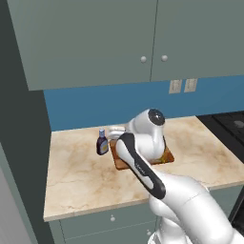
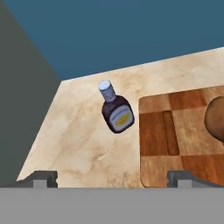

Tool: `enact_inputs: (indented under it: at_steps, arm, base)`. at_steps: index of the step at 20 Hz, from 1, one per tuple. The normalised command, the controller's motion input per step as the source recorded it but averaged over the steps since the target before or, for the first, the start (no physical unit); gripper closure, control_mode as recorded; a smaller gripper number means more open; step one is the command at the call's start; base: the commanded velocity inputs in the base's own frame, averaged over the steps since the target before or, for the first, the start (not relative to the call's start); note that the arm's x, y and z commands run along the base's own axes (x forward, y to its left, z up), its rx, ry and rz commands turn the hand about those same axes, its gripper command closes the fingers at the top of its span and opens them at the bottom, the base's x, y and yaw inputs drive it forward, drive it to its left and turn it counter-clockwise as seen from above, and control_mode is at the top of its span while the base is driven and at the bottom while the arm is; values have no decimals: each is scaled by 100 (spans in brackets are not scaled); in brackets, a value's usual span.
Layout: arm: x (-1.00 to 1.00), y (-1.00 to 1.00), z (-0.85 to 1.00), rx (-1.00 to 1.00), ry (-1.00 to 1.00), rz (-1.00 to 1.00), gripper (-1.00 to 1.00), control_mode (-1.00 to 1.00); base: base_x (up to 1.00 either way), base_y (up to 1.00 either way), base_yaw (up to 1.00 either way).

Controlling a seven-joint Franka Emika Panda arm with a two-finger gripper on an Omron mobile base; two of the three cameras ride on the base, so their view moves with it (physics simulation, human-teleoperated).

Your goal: Retrieve the reheated potato from the microwave, then place the potato, cheese, and condiment on the cutting board.

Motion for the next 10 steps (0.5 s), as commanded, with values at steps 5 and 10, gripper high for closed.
enact_inputs:
  at_steps: [5, 10]
  arm:
    - [52, 7, 0, -7, 7, -6, -100, -100]
    - [37, 22, 0, -7, 7, -2, -100, -100]
  base:
    - [0, 0, 0]
    - [0, 0, 0]
